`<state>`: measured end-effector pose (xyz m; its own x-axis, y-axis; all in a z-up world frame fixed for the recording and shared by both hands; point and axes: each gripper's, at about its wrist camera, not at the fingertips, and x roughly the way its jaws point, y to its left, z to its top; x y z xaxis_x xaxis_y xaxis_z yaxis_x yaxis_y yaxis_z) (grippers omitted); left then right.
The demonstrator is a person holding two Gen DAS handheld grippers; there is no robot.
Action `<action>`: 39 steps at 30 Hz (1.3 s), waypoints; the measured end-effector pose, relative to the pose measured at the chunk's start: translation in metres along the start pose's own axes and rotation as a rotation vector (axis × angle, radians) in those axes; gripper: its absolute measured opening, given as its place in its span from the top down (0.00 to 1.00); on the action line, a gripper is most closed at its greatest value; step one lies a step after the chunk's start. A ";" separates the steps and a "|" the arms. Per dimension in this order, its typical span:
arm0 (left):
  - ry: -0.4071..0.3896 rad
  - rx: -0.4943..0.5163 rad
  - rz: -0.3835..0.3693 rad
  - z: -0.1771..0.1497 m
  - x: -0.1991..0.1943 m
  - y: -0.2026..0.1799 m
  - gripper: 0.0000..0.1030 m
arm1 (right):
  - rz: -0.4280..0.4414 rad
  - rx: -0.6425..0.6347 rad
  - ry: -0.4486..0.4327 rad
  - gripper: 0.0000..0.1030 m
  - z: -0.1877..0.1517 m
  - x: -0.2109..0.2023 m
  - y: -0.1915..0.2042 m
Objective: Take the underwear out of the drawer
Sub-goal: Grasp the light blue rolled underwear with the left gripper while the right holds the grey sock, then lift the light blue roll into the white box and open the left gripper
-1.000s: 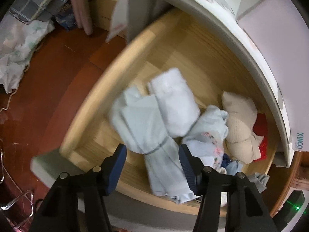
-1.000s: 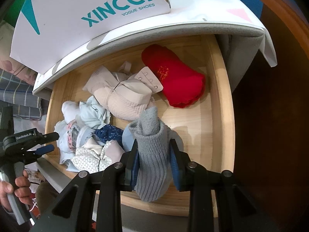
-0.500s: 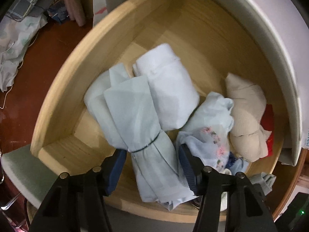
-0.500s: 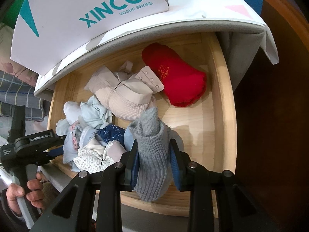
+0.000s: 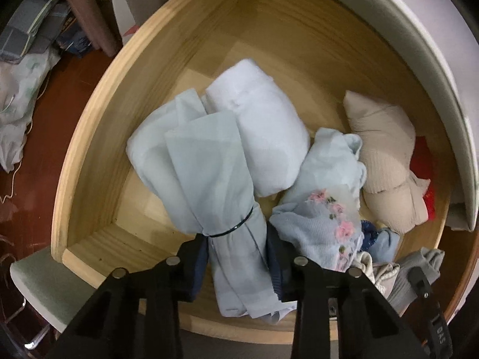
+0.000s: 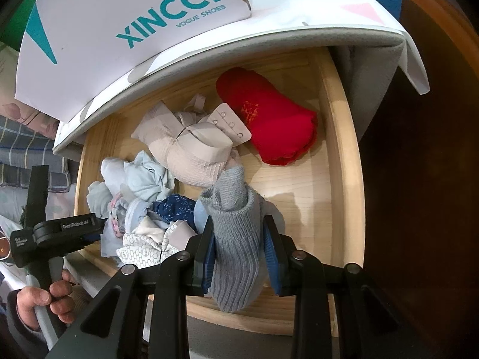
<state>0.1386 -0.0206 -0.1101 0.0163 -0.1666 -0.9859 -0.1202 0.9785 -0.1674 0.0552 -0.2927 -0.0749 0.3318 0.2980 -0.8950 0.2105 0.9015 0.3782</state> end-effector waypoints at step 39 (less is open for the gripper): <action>-0.434 0.373 -0.081 -0.051 -0.193 0.010 0.69 | -0.061 -0.039 -0.043 0.73 -0.001 -0.004 0.008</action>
<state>0.0833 0.0146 0.0786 0.4255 -0.2552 -0.8682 0.2554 0.9543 -0.1554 0.0544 -0.2869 -0.0686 0.3589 0.2287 -0.9049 0.1959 0.9294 0.3126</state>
